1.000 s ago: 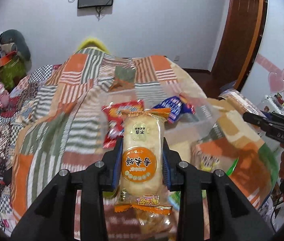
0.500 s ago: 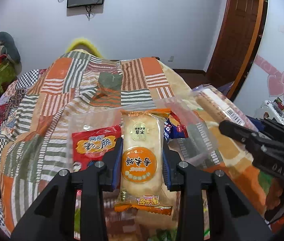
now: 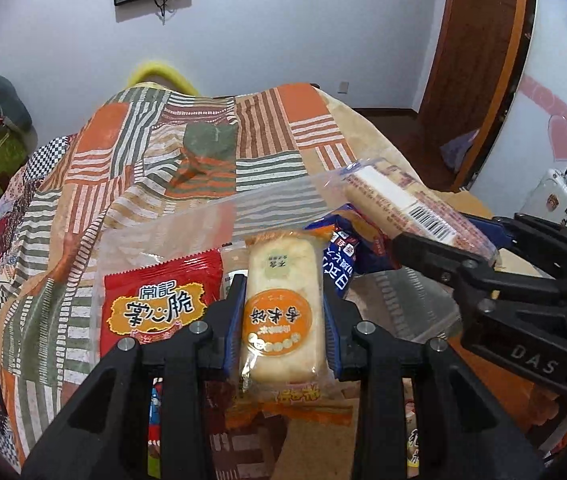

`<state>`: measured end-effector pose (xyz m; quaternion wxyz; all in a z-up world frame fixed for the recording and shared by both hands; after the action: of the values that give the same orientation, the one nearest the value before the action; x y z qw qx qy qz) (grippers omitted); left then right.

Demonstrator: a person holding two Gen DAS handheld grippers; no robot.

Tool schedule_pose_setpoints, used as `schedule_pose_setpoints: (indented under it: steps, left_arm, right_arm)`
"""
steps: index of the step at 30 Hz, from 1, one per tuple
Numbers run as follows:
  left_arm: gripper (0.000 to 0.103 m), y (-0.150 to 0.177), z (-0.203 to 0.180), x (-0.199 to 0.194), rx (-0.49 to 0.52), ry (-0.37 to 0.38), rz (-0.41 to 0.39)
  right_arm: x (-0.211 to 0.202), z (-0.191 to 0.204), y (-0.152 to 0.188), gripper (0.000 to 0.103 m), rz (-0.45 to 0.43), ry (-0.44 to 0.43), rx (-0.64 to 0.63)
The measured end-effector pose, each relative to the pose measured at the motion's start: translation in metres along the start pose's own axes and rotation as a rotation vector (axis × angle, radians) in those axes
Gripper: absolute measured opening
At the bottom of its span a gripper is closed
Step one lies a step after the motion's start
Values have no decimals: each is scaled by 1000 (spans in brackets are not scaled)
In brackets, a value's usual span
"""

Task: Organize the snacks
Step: 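Carry the bread cake and wafer roll into the clear box and release both, then lift the puffed-snack bag with the left tool while the right tool grasps a green-edged bag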

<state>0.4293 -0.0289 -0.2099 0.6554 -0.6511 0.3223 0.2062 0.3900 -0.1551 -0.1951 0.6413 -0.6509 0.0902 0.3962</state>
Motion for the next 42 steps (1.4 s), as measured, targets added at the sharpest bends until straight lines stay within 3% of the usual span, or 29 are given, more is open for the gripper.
schedule_pose_setpoints:
  steps: [6, 12, 19, 26, 32, 42]
  left_arm:
    - [35, 4, -1, 7, -22, 27, 35]
    - [43, 0, -4, -7, -24, 40, 17]
    - [50, -7, -8, -47, -8, 44, -40]
    - [60, -3, 3, -97, -20, 19, -91]
    - [68, 27, 26, -125, -28, -26, -79]
    - [68, 110, 53, -131, -62, -68, 50]
  right_arm:
    - [2, -1, 6, 43, 31, -3, 1]
    - [-13, -2, 2, 44, 14, -4, -8]
    - [-40, 2, -1, 46, -25, 2, -32]
    - [-75, 12, 5, 56, -70, -5, -42]
    - [-93, 16, 27, 63, -71, 3, -52]
    - [-89, 29, 70, 64, 8, -48, -16]
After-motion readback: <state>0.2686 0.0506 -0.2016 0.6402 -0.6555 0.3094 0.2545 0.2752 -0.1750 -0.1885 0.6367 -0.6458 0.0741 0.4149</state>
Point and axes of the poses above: each gripper's, at about its wrist camera, not at the fingertips, and x roughly the way its jaws point, z to its left, y to its underside, the point moved 7 cm from there along x, roughly the way its jaws point, and after that the axes turned 5 degrees about -z, right-handed, at the moved point
